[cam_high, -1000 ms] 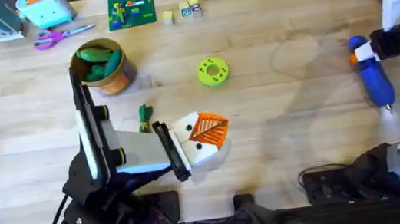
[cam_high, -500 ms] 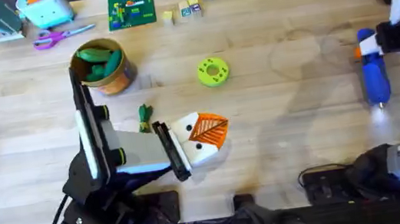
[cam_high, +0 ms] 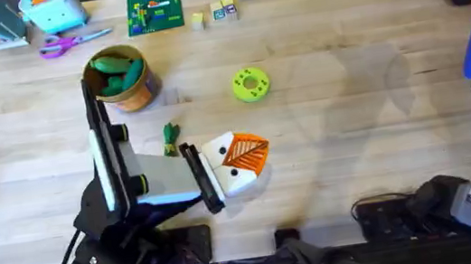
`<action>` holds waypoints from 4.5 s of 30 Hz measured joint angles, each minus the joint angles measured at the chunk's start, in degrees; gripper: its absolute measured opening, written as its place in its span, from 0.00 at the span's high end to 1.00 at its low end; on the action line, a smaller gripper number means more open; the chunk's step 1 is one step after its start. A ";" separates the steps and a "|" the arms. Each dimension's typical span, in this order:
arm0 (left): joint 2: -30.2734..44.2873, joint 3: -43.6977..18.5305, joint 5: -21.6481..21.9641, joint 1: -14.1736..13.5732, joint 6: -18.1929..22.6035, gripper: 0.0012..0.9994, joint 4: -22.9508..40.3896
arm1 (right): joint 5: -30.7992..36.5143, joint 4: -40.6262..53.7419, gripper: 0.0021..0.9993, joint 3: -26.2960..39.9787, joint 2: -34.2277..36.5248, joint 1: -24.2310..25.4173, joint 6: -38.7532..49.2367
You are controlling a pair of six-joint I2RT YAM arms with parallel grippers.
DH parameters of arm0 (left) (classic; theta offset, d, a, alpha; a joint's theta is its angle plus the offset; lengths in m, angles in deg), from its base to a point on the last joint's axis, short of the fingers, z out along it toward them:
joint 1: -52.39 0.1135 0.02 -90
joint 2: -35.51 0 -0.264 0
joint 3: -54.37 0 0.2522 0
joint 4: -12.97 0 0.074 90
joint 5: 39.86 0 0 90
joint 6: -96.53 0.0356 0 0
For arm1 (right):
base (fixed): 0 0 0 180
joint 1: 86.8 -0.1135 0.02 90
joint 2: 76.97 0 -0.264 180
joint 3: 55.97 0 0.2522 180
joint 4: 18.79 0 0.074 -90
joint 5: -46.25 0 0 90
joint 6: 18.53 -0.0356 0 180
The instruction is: Pick up the gripper from the table and insert it into the empty holder that is missing its gripper. Then pick up a screw, insert it into the mounting hole, and use the screwdriver to tighten it. Finally, clean up the table by picking up the vegetable and placing it into the bucket.
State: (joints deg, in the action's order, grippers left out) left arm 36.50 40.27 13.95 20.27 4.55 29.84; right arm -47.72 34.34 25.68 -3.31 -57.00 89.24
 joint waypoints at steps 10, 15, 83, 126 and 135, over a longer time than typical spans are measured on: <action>0.00 0.00 0.00 0.00 0.02 1.00 -0.02 | -6.37 -5.00 0.98 -2.40 -17.86 -0.43 -3.71; 0.00 0.00 0.00 0.00 0.01 1.00 -0.01 | -11.10 -22.58 0.98 -14.88 -28.00 -5.34 -10.79; 0.00 0.00 0.46 0.00 0.00 1.00 -0.02 | -18.23 -98.50 0.98 -42.29 -19.71 -78.34 -28.63; 0.00 0.00 1.53 0.00 -0.02 1.00 -0.02 | -18.60 -98.20 0.98 -42.29 -16.15 -78.34 -31.52; 0.00 -0.01 1.53 0.00 0.00 1.00 -0.06 | -18.84 -101.79 0.98 -42.31 -15.70 -78.34 -31.67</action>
State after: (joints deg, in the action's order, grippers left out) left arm 36.50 40.25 15.48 20.27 4.55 29.78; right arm -66.56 -67.45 -16.63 -19.01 -135.34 57.57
